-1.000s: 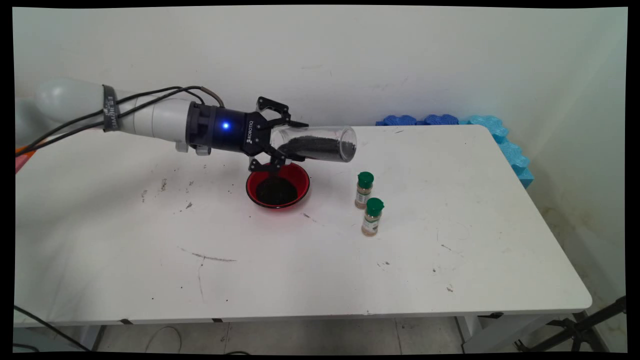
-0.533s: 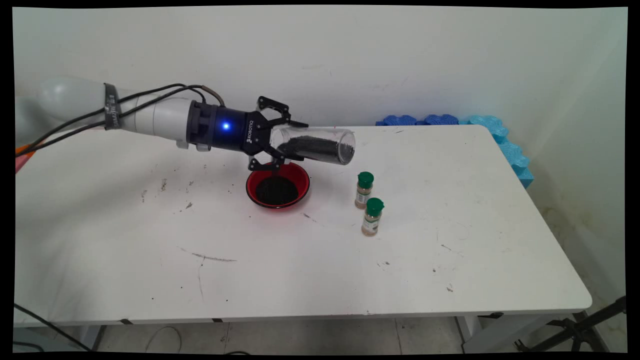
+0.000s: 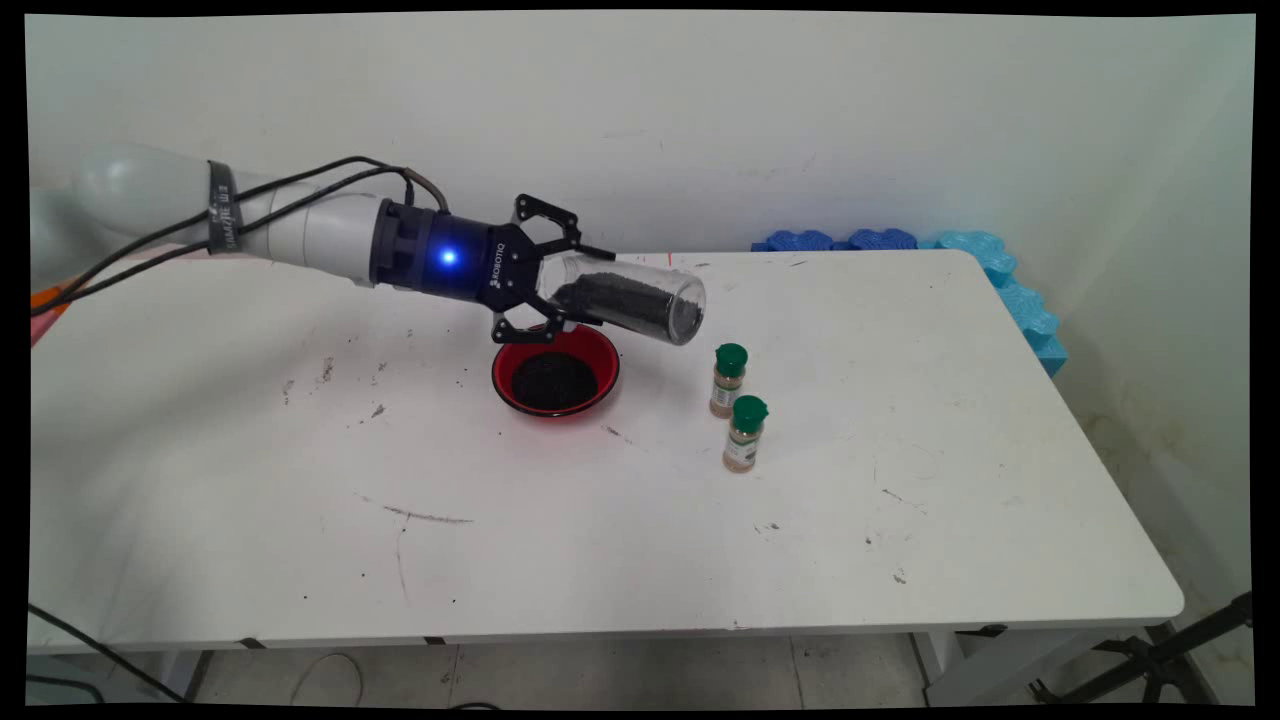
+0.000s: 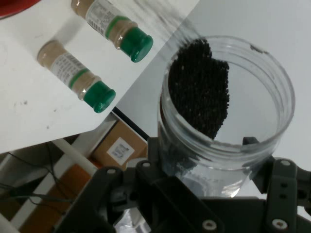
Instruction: Pour the black seasoning powder in the red bowl
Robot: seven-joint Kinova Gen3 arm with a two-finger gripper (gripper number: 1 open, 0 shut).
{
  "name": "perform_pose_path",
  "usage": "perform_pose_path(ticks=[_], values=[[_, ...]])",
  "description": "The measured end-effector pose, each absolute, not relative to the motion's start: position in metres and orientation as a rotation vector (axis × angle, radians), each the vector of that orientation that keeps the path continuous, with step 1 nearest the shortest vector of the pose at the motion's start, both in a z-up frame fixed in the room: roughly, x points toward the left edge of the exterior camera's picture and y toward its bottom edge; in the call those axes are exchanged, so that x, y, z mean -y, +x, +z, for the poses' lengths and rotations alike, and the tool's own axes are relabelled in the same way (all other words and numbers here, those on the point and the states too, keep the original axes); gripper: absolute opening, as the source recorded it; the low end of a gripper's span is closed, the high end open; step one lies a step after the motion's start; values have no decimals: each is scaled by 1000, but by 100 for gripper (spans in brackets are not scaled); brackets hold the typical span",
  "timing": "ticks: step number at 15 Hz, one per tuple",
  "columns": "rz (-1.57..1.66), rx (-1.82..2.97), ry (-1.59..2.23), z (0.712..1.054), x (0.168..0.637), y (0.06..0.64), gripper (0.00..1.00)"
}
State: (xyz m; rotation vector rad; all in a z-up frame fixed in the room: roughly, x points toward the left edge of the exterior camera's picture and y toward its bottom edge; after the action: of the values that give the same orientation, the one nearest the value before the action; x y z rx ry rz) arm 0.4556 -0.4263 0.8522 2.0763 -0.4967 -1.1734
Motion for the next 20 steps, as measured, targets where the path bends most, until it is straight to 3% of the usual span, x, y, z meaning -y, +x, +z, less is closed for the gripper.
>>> perform_pose_path(ticks=[20], values=[[-817, 1172, 1750, 873, 424, 460, 0]])
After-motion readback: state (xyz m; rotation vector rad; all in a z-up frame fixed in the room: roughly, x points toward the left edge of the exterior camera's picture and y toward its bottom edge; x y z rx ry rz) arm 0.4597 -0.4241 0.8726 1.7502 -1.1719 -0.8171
